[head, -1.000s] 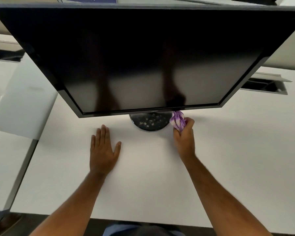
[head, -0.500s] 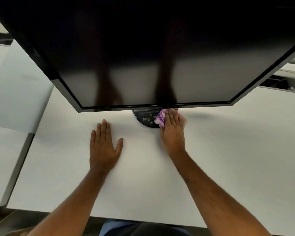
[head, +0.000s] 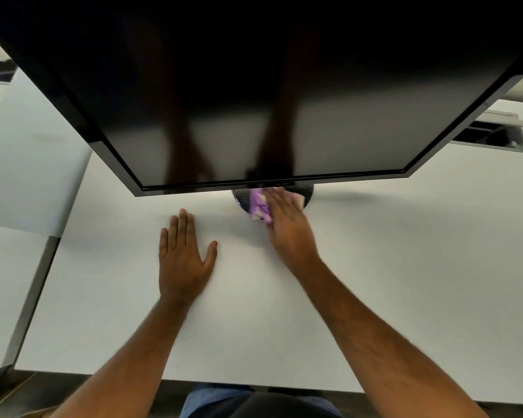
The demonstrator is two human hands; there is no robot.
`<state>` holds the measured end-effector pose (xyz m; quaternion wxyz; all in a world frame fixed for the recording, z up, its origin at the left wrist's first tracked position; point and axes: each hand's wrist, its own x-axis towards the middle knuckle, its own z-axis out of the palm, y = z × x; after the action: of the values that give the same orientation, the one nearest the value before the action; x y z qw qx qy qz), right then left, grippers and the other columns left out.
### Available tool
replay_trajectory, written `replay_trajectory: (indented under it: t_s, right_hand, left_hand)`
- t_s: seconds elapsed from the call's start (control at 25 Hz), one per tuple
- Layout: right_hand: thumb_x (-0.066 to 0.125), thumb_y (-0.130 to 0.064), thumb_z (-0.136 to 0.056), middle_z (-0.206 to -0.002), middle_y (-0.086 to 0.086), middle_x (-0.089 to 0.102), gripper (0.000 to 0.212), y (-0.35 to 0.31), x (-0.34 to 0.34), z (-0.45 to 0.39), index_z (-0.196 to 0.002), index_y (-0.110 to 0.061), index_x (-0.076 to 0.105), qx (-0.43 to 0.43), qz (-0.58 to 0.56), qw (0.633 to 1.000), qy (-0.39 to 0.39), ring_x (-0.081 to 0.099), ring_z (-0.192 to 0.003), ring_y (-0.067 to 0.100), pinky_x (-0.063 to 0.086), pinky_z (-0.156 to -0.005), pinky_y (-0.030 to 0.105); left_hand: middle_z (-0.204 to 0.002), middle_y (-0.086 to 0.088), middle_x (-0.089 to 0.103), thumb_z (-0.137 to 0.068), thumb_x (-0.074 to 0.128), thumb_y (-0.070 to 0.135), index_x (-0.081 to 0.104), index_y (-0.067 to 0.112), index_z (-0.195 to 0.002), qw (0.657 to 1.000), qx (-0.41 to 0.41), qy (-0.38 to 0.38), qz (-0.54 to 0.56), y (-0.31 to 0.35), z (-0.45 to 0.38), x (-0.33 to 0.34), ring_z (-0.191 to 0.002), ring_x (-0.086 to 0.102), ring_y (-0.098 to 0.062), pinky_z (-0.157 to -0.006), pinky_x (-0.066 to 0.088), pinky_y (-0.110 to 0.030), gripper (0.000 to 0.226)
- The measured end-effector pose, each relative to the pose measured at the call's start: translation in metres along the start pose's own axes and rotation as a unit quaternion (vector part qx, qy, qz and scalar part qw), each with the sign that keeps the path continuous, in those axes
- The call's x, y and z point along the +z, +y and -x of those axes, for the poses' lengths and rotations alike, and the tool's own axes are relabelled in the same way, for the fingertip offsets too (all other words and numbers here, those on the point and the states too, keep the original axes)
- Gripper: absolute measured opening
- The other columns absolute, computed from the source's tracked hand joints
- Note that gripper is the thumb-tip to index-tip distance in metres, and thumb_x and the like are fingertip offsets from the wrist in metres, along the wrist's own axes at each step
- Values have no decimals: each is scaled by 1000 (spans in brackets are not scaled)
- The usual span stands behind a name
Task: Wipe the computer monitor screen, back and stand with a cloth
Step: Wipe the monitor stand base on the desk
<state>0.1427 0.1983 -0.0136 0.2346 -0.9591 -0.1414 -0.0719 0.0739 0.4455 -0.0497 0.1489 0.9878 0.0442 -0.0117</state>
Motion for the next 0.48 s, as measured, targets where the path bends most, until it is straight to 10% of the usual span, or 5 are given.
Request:
replay_trajectory:
  t_s: [0.48]
  right_hand:
    - [42, -30, -97, -145, 20, 56, 56, 7, 25, -8, -143, 0, 54, 141, 37, 989, 2, 46, -141, 36, 27, -123, 49]
  left_hand:
    - [-176, -3, 3, -103, 34, 58, 9, 12, -168, 1000, -9, -5, 0, 0, -1, 2, -163, -2, -19, -132, 8, -45, 83]
